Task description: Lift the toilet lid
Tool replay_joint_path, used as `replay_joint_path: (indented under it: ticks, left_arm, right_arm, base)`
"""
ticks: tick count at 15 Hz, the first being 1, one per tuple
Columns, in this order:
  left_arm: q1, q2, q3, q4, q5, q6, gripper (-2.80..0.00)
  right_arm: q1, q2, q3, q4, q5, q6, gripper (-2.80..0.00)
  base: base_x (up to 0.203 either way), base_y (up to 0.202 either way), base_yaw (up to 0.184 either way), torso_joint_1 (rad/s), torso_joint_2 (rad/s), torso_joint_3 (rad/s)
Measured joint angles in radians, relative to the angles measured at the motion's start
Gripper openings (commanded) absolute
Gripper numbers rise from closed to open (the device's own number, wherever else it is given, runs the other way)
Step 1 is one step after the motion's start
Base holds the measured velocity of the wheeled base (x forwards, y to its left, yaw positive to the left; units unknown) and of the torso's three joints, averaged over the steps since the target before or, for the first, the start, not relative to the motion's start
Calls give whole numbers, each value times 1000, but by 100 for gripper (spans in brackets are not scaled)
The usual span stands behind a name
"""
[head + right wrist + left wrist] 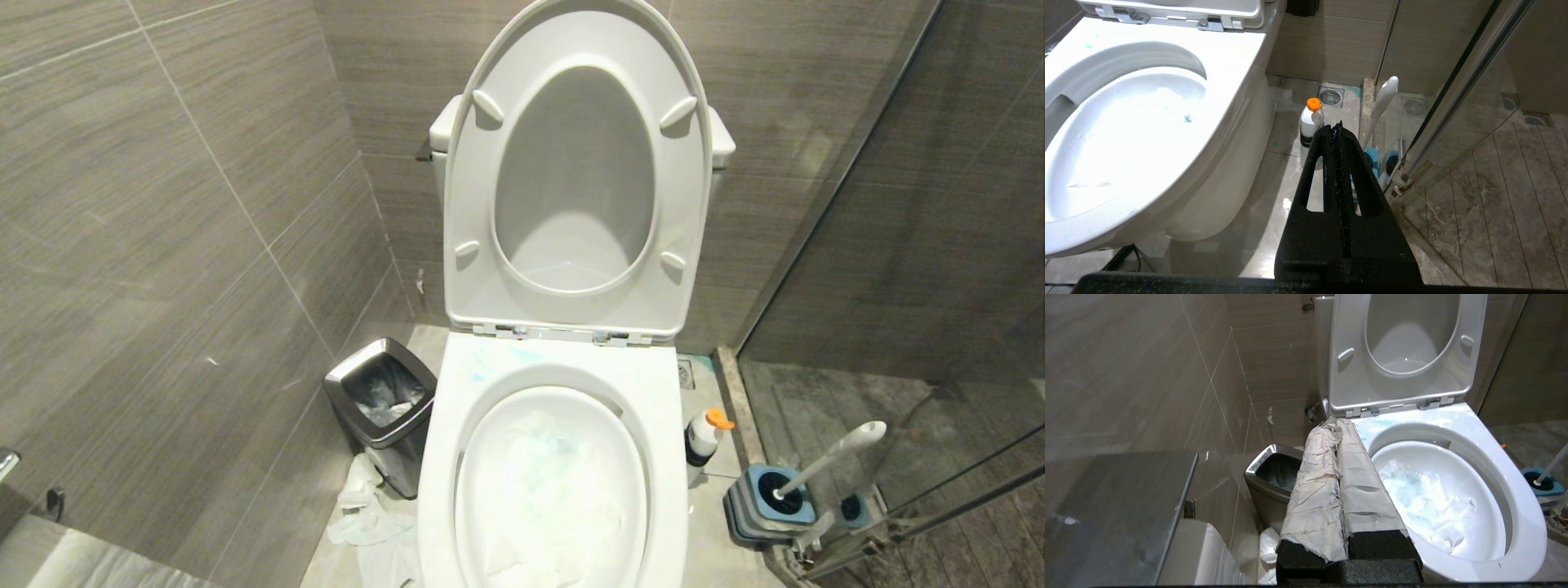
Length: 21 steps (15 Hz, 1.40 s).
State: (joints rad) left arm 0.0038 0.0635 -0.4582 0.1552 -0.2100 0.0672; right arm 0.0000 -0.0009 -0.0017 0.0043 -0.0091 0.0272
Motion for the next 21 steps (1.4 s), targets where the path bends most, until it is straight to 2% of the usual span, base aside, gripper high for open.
replay_joint_path:
  ticks: [7, 11, 17, 21]
  left_arm:
    - [-3, -59, 108, -22, 0, 21, -280]
    - [-3, -61, 191, -142, 4, 34, -280]
    - [-3, -62, 294, -172, 101, 36, -280]
    - [-3, -62, 380, -171, 127, 56, -280]
  right_arm:
    - [0, 0, 0, 0, 0, 0, -280]
    - [0, 0, 0, 0, 0, 0, -280]
    - [0, 0, 0, 0, 0, 0, -280]
    - [0, 0, 0, 0, 0, 0, -280]
  base:
    - [0, 0, 0, 0, 0, 0]
    - [0, 0, 0, 0, 0, 0]
    - [0, 0, 0, 0, 0, 0]
    - [0, 0, 0, 0, 0, 0]
